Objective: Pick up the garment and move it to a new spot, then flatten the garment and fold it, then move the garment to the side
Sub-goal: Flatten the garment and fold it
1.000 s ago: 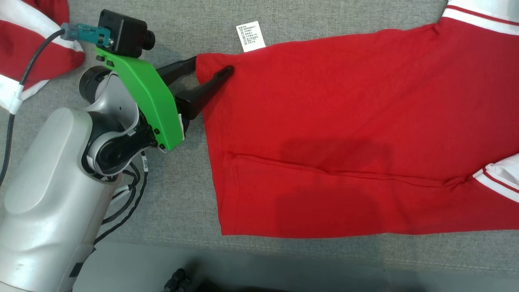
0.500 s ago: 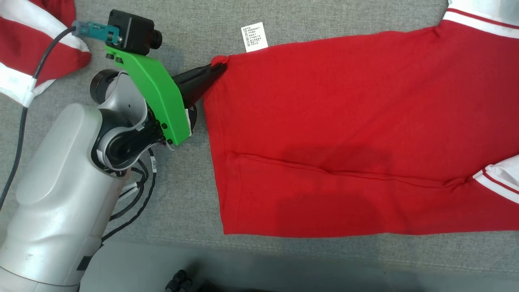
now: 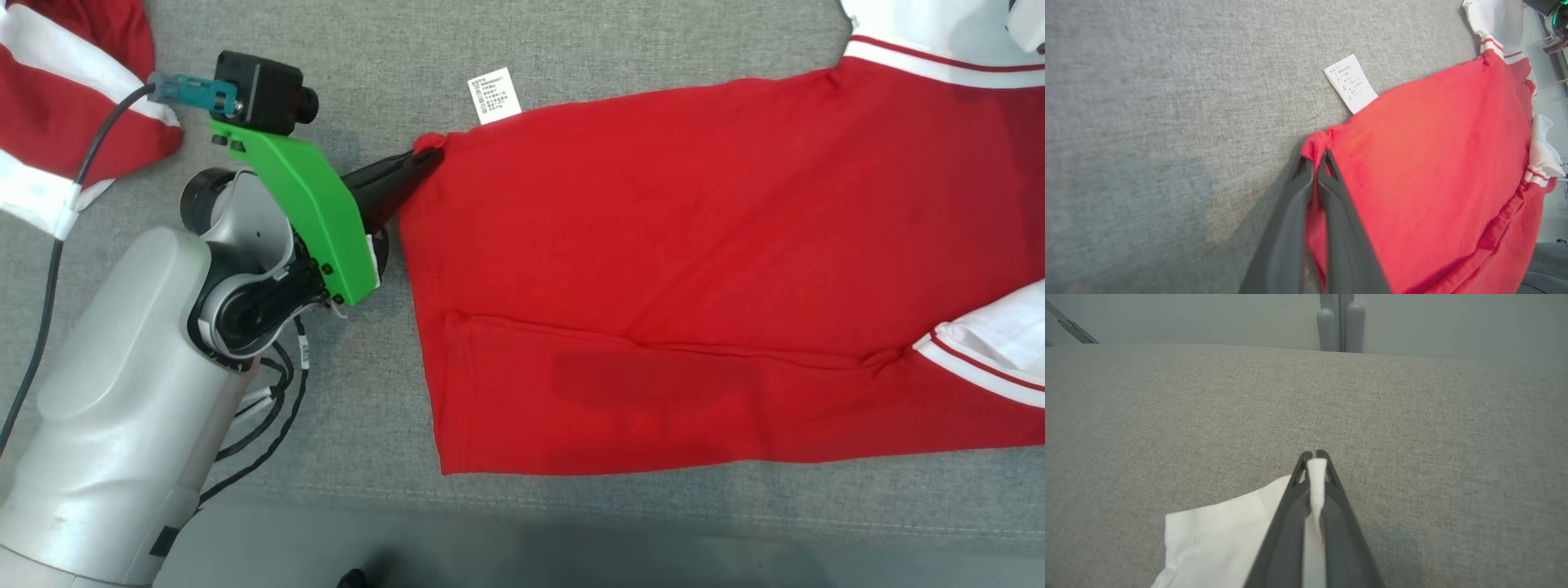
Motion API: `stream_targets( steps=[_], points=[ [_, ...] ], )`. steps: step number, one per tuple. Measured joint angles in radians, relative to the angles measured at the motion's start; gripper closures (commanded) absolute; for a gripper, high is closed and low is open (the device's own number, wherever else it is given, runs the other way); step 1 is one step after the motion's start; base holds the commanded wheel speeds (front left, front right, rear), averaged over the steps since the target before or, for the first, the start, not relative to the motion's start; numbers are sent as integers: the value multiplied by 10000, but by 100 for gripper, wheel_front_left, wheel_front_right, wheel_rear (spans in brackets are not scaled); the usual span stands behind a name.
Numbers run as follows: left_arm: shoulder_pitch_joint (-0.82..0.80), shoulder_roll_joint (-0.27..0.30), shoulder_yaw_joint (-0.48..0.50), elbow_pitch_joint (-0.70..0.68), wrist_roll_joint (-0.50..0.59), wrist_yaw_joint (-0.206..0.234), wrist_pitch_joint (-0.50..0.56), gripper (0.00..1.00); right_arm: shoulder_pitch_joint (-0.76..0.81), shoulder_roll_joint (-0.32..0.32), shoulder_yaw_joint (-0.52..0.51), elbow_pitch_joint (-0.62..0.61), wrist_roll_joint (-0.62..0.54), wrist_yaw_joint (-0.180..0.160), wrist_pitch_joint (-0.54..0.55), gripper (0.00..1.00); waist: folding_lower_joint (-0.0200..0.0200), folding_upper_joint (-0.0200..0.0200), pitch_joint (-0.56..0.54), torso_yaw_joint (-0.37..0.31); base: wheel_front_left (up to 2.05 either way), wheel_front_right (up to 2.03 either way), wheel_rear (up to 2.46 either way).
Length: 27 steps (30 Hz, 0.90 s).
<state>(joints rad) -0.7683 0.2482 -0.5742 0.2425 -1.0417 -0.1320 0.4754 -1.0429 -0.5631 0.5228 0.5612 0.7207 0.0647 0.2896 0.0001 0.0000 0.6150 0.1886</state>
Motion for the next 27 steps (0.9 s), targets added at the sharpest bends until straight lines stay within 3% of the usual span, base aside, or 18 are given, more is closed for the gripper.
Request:
stream_targets(
  steps=[9,27],
  points=[
    [366,368,-153,-13,-25,2,-495,100,540,27,63,-151,167,322,-545,100,0,0,-504,-281,0,0,0],
    [1035,700,-466,-336,-174,2,-1611,100,1351,-165,-113,-495,729,495,-1415,100,0,0,-1328,-826,0,0,0]
  ],
)
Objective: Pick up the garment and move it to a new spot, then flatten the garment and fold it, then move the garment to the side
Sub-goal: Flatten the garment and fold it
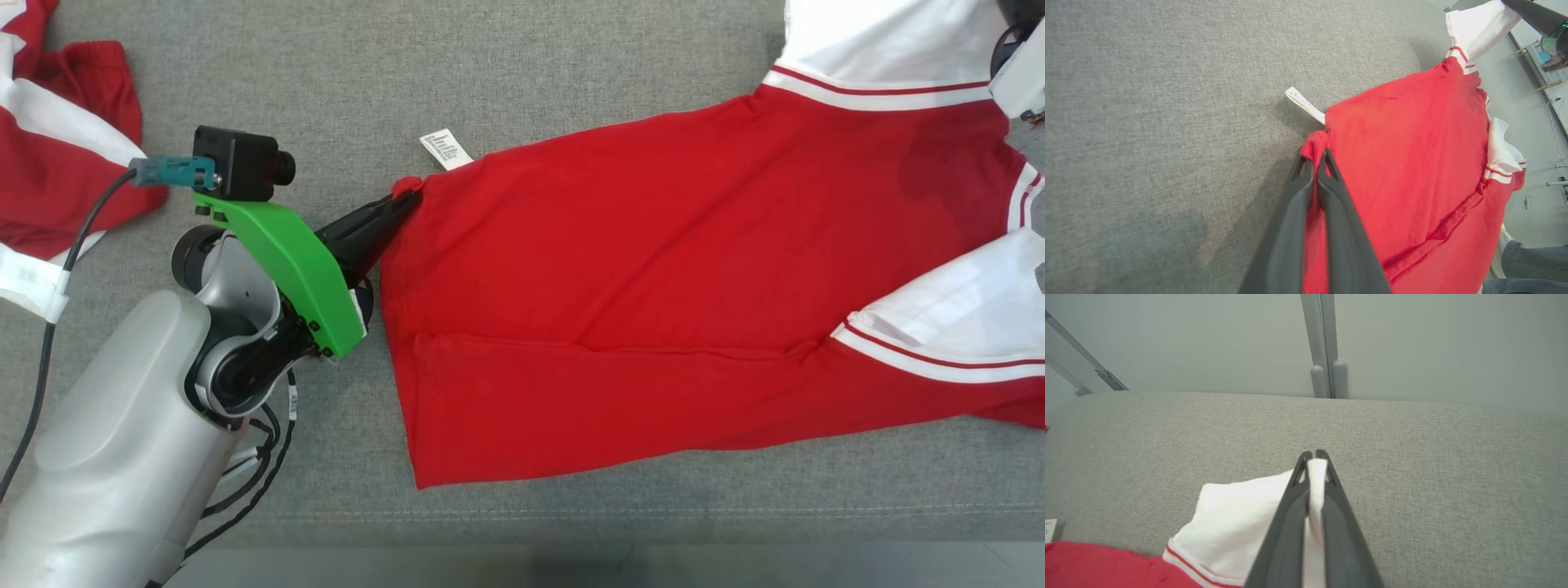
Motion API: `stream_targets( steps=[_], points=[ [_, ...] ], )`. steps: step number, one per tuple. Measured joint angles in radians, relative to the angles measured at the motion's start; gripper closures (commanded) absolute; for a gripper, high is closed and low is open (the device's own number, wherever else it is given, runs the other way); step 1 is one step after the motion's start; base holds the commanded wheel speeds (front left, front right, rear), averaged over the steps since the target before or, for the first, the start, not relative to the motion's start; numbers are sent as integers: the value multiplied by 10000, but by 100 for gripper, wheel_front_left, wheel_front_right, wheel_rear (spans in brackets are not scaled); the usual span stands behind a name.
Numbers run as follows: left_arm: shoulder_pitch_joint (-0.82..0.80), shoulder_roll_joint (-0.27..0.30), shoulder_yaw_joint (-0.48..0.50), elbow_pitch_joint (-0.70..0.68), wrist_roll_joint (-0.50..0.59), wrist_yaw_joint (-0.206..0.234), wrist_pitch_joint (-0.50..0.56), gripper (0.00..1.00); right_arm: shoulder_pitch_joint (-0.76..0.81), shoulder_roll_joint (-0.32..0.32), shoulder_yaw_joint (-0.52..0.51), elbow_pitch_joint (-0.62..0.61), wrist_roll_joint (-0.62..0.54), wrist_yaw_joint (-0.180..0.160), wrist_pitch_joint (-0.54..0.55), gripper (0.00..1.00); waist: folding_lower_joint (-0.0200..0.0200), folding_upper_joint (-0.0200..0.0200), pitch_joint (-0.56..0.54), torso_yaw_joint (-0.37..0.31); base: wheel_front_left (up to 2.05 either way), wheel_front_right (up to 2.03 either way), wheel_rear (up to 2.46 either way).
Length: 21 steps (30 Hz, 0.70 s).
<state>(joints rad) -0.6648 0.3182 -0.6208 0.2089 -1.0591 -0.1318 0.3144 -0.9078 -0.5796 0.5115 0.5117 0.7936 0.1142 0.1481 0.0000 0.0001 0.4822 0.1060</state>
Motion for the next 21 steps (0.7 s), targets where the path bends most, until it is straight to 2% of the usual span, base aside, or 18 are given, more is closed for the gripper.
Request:
stream_targets(
  steps=[6,21],
  points=[
    [60,171,-13,-128,-98,0,-209,100,93,-297,-125,-56,104,2,-29,100,0,0,-104,-33,0,0,0],
    [315,431,-71,-441,-441,0,-702,100,407,-341,-48,-462,274,88,-169,100,0,0,-100,-38,0,0,0]
  ],
)
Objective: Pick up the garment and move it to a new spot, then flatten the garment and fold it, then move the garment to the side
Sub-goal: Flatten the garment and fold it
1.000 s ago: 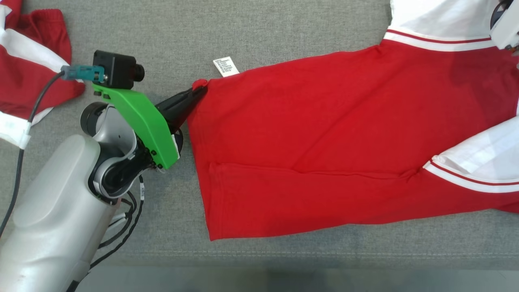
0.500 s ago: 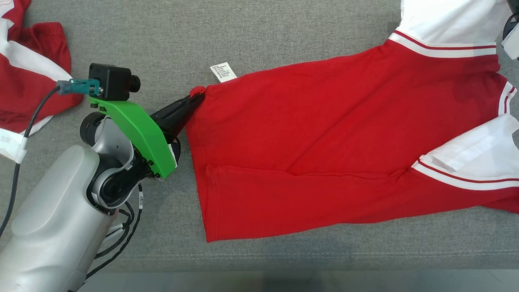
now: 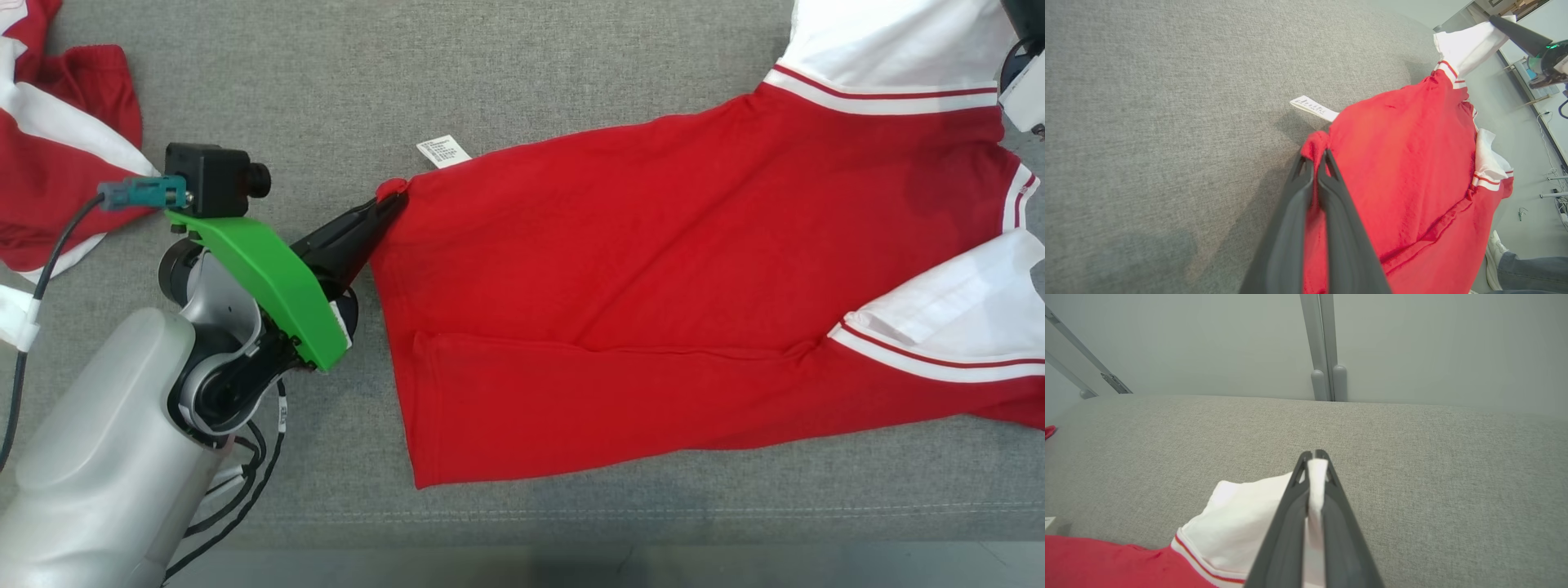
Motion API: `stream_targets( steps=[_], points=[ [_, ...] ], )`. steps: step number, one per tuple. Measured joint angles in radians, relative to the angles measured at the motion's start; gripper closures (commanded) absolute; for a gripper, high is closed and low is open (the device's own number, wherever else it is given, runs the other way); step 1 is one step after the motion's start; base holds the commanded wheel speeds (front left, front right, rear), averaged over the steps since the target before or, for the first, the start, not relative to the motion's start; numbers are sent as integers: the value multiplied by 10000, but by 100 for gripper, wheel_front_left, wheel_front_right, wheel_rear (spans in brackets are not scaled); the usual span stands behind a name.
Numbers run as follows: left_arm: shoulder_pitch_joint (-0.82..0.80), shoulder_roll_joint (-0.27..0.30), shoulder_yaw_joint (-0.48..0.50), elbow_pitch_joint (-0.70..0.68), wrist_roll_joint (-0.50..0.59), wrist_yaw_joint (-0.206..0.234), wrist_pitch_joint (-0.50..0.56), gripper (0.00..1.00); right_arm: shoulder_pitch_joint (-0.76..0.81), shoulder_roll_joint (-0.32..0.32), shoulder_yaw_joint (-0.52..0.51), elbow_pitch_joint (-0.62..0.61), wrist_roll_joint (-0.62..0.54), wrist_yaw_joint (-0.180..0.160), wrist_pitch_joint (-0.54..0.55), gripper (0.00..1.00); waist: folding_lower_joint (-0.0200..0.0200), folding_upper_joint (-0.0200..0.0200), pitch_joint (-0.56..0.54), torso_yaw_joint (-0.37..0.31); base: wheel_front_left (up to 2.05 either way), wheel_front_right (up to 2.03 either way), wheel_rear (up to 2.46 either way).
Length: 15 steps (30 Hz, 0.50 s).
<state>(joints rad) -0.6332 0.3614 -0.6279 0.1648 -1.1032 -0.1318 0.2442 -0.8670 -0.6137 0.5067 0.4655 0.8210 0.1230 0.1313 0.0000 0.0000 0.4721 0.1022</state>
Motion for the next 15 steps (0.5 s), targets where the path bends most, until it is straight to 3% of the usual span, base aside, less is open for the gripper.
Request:
stream_targets(
  steps=[15],
  points=[
    [518,414,44,-336,-136,0,-642,100,931,-257,-10,-809,420,0,-529,100,0,0,-179,-222,0,0,0]
  ],
)
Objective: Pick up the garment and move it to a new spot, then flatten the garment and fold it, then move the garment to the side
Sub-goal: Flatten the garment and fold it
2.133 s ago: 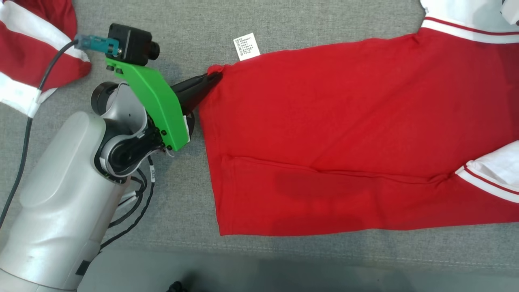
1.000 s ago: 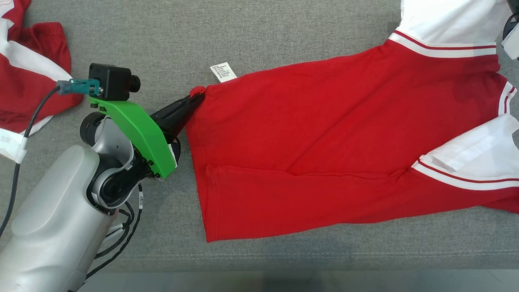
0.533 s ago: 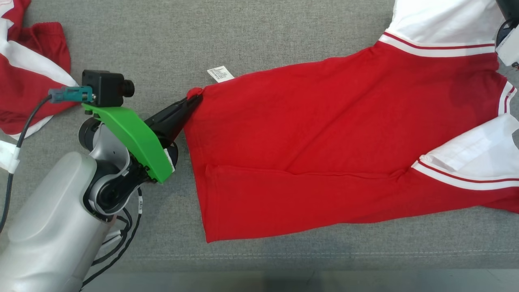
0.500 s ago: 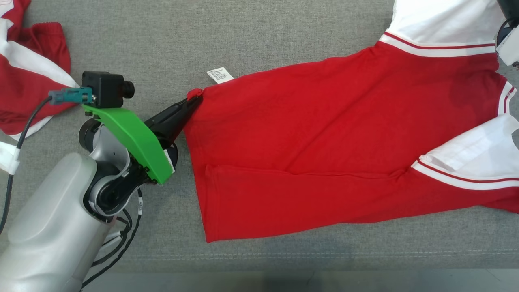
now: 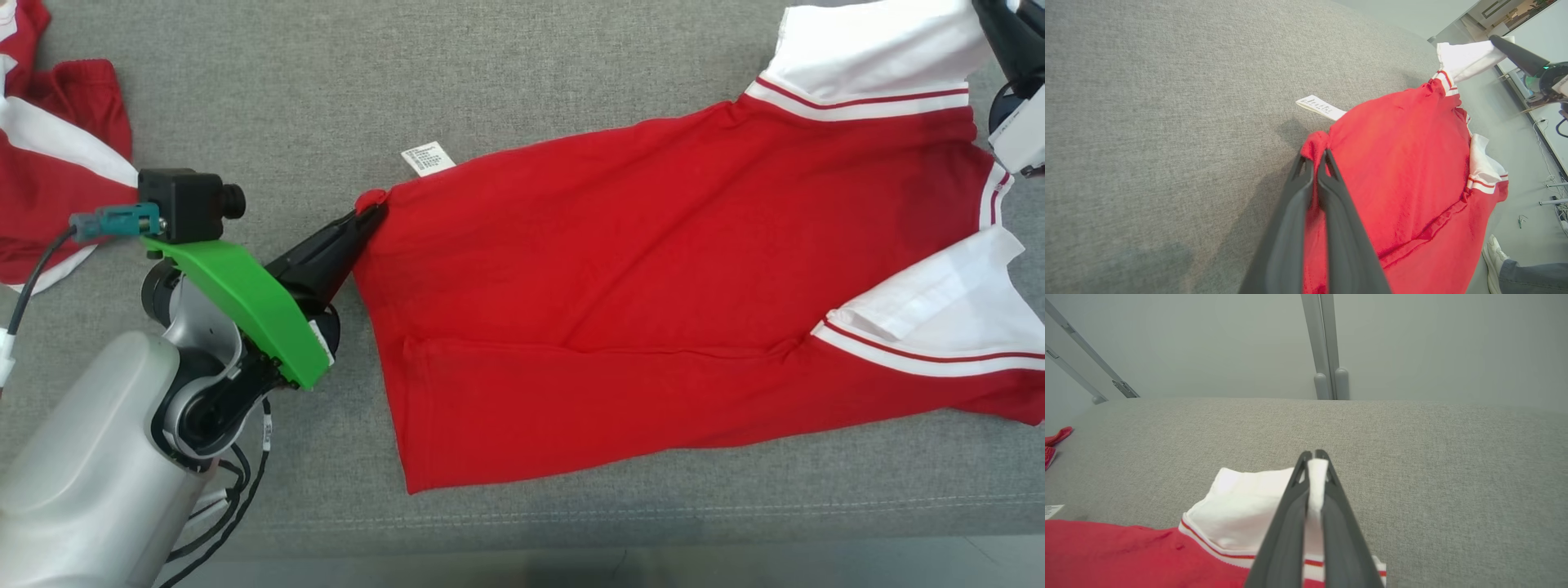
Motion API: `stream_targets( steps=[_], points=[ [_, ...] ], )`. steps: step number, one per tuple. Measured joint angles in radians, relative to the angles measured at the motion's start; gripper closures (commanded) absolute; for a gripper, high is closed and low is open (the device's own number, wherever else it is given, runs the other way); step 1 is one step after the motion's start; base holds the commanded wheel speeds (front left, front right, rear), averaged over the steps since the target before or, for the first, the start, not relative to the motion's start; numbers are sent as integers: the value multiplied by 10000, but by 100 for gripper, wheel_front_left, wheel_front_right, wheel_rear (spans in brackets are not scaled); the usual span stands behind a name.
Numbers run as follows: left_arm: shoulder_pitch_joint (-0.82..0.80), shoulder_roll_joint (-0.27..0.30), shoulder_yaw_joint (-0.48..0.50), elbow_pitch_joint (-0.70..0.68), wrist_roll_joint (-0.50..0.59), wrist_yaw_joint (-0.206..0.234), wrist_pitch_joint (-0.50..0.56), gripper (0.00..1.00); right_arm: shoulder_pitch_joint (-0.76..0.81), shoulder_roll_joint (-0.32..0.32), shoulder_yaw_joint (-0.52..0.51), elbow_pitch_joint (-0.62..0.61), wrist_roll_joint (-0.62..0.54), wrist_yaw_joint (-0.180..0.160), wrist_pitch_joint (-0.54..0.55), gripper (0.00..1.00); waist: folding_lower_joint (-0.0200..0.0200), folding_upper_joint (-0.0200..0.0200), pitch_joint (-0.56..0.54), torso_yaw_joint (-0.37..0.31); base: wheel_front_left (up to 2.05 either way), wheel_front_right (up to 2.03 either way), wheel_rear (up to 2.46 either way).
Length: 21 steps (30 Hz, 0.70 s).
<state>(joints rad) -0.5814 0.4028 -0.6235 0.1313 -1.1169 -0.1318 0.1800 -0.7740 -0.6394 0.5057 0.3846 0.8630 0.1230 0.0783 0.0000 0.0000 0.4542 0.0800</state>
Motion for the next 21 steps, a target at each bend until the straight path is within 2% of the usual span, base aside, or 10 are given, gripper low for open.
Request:
stream_targets(
  steps=[14,21],
  points=[
    [961,472,-52,-117,-360,0,-416,100,1406,-196,-31,-477,468,2,-619,100,0,0,-461,-358,0,0,0],
    [1146,525,-35,-393,-428,0,-589,100,1918,-332,-104,-617,646,2,-794,100,0,0,-721,-506,0,0,0]
  ],
)
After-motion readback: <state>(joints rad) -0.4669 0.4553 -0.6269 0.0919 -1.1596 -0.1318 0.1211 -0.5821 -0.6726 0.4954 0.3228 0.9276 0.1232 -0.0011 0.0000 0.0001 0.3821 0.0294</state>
